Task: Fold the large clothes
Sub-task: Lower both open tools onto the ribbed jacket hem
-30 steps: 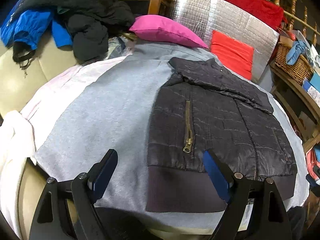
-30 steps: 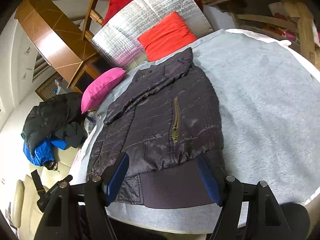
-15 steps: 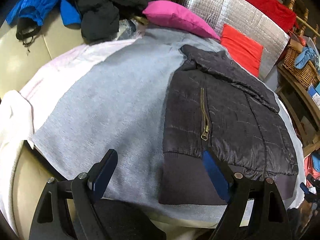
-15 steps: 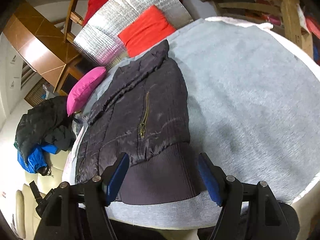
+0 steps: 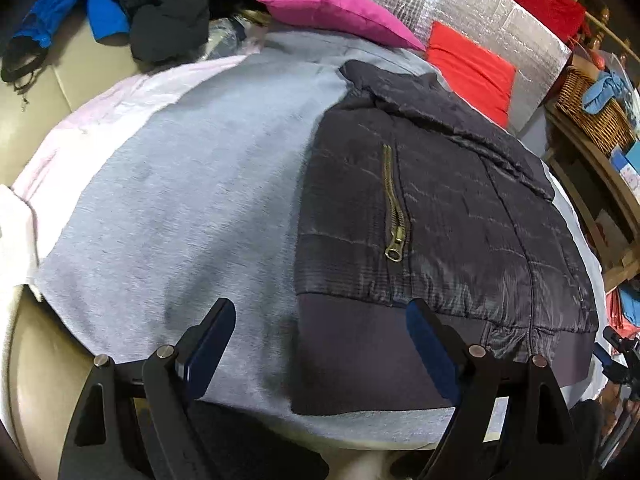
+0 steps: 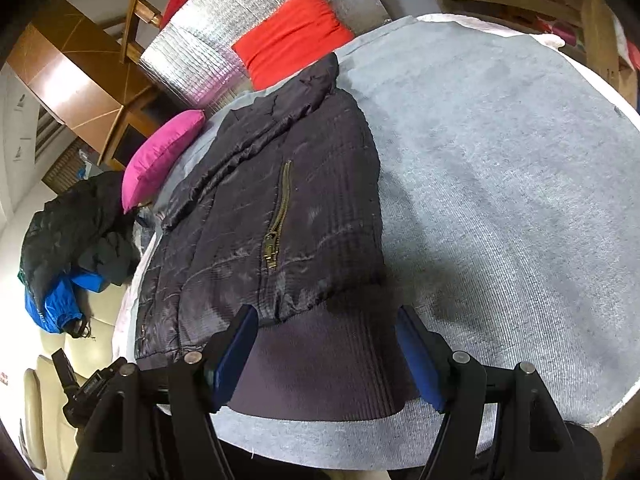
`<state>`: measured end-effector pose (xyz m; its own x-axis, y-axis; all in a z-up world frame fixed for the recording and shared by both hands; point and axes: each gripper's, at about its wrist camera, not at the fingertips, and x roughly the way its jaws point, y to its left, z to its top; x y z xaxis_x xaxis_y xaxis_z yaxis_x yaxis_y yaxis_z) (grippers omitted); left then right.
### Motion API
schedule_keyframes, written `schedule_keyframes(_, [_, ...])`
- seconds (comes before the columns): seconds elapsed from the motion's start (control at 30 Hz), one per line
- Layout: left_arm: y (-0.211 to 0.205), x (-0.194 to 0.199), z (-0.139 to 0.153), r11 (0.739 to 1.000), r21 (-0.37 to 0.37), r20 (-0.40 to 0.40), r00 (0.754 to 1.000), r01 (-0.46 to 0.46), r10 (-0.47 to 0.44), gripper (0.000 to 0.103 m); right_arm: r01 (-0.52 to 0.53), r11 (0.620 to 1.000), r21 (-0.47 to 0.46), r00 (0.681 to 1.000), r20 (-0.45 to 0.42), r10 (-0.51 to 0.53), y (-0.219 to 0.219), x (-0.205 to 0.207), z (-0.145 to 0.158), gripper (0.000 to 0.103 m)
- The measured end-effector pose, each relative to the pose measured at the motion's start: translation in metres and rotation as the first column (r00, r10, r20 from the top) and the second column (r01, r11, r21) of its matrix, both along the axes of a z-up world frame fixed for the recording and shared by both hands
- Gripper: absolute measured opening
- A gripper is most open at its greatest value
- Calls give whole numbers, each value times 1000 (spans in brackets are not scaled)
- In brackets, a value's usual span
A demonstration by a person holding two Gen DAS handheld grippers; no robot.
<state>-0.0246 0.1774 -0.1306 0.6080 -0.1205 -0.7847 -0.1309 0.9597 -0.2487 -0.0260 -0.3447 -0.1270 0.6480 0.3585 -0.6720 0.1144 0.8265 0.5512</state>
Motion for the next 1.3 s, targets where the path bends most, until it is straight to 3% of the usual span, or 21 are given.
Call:
schedule_keyframes(0.57, [-16, 17, -15, 999, -13, -41, 999, 33, -34, 87, -21, 999, -24, 999, -28, 21, 9, 14, -12, 74])
schedule_keyframes(1.07, [-17, 17, -18, 998, -26, -37, 998, 48, -49, 87, -36, 999, 19, 999, -22, 37, 8, 15, -14, 73])
schedule_keyframes(1.17, [-17, 18, -18, 998, -34, -31, 998, 49, -51, 87, -34, 999, 4, 999, -31, 34, 10, 16, -14, 65])
schedule_keyframes(1.23, [-16, 19, -19, 998, -39, -31, 998, 51, -52, 87, -26, 1000, 4, 999, -42, 26, 9, 17, -16, 52])
schedule_keyframes(1.3, [-17, 21, -19, 998, -37, -30, 998, 53, -54, 74, -25, 1000, -9, 998, -59, 25, 8, 18, -17, 44])
